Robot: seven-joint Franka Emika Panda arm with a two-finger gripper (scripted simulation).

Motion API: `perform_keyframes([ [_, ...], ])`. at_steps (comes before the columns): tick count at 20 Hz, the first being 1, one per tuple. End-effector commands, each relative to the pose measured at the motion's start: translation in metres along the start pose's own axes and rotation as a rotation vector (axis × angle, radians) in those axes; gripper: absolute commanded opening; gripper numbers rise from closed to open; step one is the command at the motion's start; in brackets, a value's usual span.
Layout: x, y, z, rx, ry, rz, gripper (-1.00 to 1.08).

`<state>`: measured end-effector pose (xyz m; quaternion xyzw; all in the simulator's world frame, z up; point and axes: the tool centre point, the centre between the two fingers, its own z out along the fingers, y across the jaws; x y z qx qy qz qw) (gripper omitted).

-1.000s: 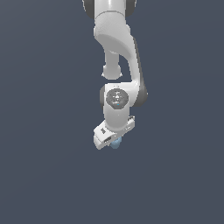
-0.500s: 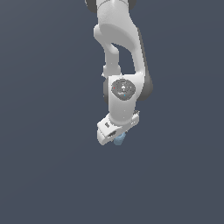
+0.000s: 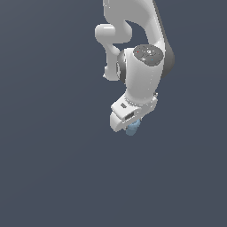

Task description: Pick up the object and move it to a goal position.

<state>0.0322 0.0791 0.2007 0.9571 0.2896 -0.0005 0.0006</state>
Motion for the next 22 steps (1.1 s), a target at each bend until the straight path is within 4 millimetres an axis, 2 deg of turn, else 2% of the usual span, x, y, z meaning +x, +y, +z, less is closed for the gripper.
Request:
perform_keyframes([
  [1, 0.003, -0.016, -0.027, -0.001, 0.0, -0.001, -1.0],
  [16, 0.022, -0.106, -0.184, 0.0, 0.0, -0.001, -1.0],
  [22, 0.029, -0.132, -0.233, 0.0, 0.001, 0.0, -1.0],
])
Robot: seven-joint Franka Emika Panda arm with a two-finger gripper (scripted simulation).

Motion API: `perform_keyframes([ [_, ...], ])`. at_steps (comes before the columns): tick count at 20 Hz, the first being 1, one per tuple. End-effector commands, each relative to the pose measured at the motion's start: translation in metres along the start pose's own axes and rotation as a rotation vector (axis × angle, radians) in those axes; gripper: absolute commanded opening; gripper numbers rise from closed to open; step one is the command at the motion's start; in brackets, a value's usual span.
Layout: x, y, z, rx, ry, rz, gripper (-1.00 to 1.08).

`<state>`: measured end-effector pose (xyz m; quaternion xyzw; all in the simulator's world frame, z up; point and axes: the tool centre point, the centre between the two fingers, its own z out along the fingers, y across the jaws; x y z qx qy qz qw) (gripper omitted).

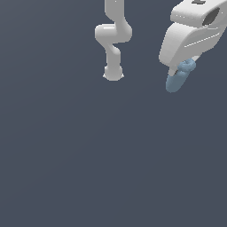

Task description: Pick up the object and move it to a goal position.

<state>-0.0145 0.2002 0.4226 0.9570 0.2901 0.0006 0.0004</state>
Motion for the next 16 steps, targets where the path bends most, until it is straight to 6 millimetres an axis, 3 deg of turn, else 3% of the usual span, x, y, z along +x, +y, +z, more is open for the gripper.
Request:
perform_keyframes([
  [1, 0.003, -0.009, -0.017, 0.001, -0.001, 0.001, -1.0],
  [8, 0.008, -0.024, -0.045, 0.001, -0.001, 0.002, -1.0],
  [16, 0.011, -0.028, -0.053, 0.001, -0.001, 0.002, -1.0],
])
